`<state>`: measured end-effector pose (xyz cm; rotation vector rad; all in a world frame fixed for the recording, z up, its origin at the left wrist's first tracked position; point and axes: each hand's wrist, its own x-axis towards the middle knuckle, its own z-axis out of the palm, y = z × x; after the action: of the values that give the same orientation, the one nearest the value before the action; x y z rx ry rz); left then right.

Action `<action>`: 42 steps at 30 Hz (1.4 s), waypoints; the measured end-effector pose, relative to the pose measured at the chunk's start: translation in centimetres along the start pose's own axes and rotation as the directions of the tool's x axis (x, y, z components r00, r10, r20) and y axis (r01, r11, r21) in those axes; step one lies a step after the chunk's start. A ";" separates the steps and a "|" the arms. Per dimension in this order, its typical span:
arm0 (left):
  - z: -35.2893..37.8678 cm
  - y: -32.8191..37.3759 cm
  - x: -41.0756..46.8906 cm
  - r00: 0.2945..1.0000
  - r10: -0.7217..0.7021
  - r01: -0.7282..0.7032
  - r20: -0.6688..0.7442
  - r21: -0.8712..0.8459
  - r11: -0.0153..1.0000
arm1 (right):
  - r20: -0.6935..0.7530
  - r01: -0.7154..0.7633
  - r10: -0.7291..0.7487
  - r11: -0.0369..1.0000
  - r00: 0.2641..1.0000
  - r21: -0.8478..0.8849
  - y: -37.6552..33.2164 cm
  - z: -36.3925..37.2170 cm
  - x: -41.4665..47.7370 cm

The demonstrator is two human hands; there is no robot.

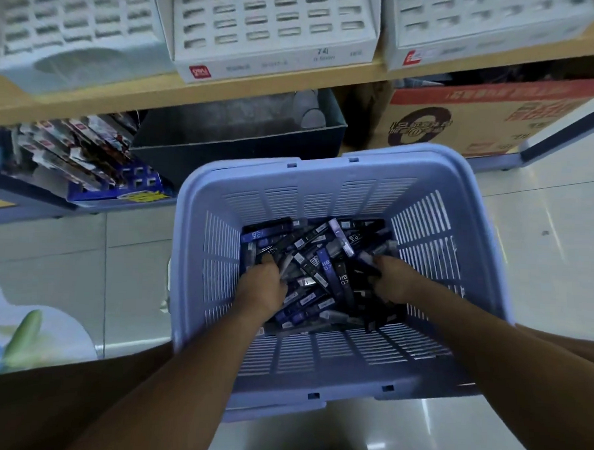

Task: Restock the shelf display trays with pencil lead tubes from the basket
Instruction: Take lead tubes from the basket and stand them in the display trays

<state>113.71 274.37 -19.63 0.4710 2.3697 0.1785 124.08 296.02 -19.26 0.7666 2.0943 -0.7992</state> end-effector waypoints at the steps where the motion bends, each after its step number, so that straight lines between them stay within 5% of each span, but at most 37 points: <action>1: -0.2 0.1 -0.1 1.000 -0.007 0.006 -0.016 -0.036 0.999 | -0.003 0.005 -0.005 1.000 1.000 0.028 -0.2 -0.2 -0.2; 6: -0.6 0.0 0.0 0.997 -0.014 0.005 -0.070 -0.128 0.992 | 0.185 -0.030 -0.023 0.961 0.982 0.276 -0.6 -2.1 -1.4; 9: -0.5 0.0 -0.2 0.997 -0.022 0.010 -0.068 -0.171 0.985 | 0.164 -0.019 -0.040 0.938 0.986 0.345 -0.9 -2.7 -2.2; 15: -0.8 0.1 -0.5 0.979 -0.116 0.058 -0.170 -0.315 0.947 | 0.223 -0.104 -0.120 0.613 0.967 0.783 -1.3 -2.8 -3.3; 18: -2.5 1.3 -1.0 0.979 -0.192 0.179 0.062 -0.708 0.683 | 0.229 -0.133 -0.187 0.421 0.955 0.897 -1.9 -4.1 -3.9; 21: -5.1 3.6 -2.0 0.958 -0.059 0.284 0.281 -0.892 0.352 | 0.220 -0.107 -0.245 0.404 0.944 0.908 -3.5 -5.2 -5.0; 28: -11.6 7.2 -4.8 0.954 0.265 0.148 0.142 -0.989 -0.004 | -0.016 0.201 -0.351 0.500 0.936 0.842 -9.7 -7.7 -9.7; 32: -16.0 8.7 -7.4 0.936 0.346 0.090 0.065 -0.994 -0.056 | -0.190 0.376 -0.388 0.487 0.902 0.788 -12.4 -9.9 -13.8; 39: -25.6 10.3 -13.3 0.887 0.423 -0.209 -0.185 -0.978 0.010 | -0.268 0.406 -0.483 0.205 0.833 0.891 -14.0 -14.4 -20.6; 42: -29.2 11.0 -15.5 0.869 0.343 -0.430 -0.357 -0.888 0.165 | -0.249 0.387 -0.530 0.166 0.811 0.907 -14.4 -16.1 -22.8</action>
<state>107.96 278.67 14.45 0.4167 1.6351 1.8161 118.93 293.03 11.63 0.5316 1.5370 -2.5169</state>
